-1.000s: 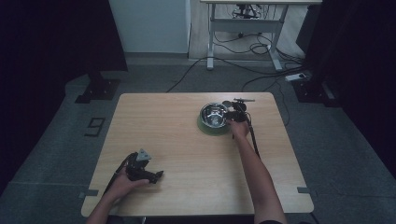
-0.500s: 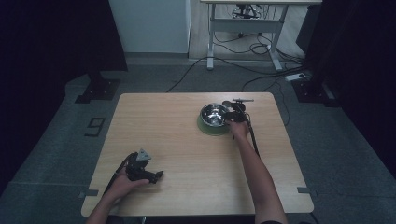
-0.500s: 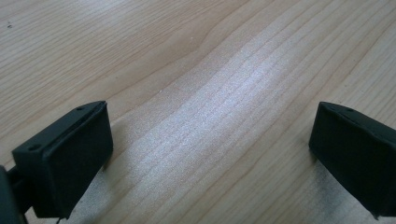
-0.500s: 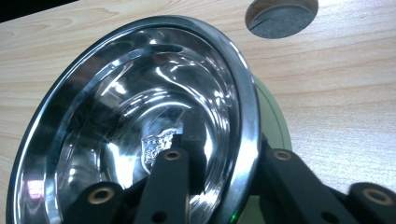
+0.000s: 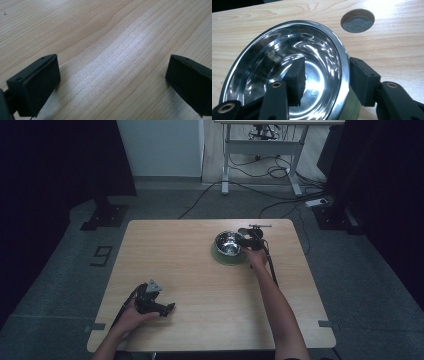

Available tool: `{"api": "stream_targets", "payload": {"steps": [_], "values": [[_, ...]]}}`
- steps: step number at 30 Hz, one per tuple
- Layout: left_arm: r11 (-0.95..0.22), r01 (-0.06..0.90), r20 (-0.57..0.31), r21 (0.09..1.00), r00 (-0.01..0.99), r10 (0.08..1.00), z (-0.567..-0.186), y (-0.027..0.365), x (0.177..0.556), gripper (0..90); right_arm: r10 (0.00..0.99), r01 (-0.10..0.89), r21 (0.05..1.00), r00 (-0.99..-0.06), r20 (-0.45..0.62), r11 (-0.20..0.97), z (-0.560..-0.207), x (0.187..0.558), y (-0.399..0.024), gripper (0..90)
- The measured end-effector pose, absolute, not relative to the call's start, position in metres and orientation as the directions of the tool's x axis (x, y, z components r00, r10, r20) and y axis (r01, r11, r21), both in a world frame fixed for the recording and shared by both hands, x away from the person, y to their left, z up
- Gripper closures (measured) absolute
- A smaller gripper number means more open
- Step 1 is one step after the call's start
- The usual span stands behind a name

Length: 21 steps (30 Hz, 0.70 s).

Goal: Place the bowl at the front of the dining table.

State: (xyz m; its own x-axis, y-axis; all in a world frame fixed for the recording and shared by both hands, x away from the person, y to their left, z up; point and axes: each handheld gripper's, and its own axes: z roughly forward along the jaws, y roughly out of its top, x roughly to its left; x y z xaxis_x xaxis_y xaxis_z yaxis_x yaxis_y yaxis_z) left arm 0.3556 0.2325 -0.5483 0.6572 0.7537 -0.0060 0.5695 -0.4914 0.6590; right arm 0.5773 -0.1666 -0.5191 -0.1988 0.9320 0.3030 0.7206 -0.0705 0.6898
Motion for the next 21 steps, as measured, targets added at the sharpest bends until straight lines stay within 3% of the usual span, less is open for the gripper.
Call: {"api": "stream_targets", "payload": {"steps": [21], "values": [[-0.491, 0.57, -0.006, 0.659, 0.656, 0.755, -0.548, 0.232, 0.355, 0.0, 0.932, 0.671, 0.74, -0.235, 0.277, -0.051, -0.496, 0.544, -0.188, 42.0]]}}
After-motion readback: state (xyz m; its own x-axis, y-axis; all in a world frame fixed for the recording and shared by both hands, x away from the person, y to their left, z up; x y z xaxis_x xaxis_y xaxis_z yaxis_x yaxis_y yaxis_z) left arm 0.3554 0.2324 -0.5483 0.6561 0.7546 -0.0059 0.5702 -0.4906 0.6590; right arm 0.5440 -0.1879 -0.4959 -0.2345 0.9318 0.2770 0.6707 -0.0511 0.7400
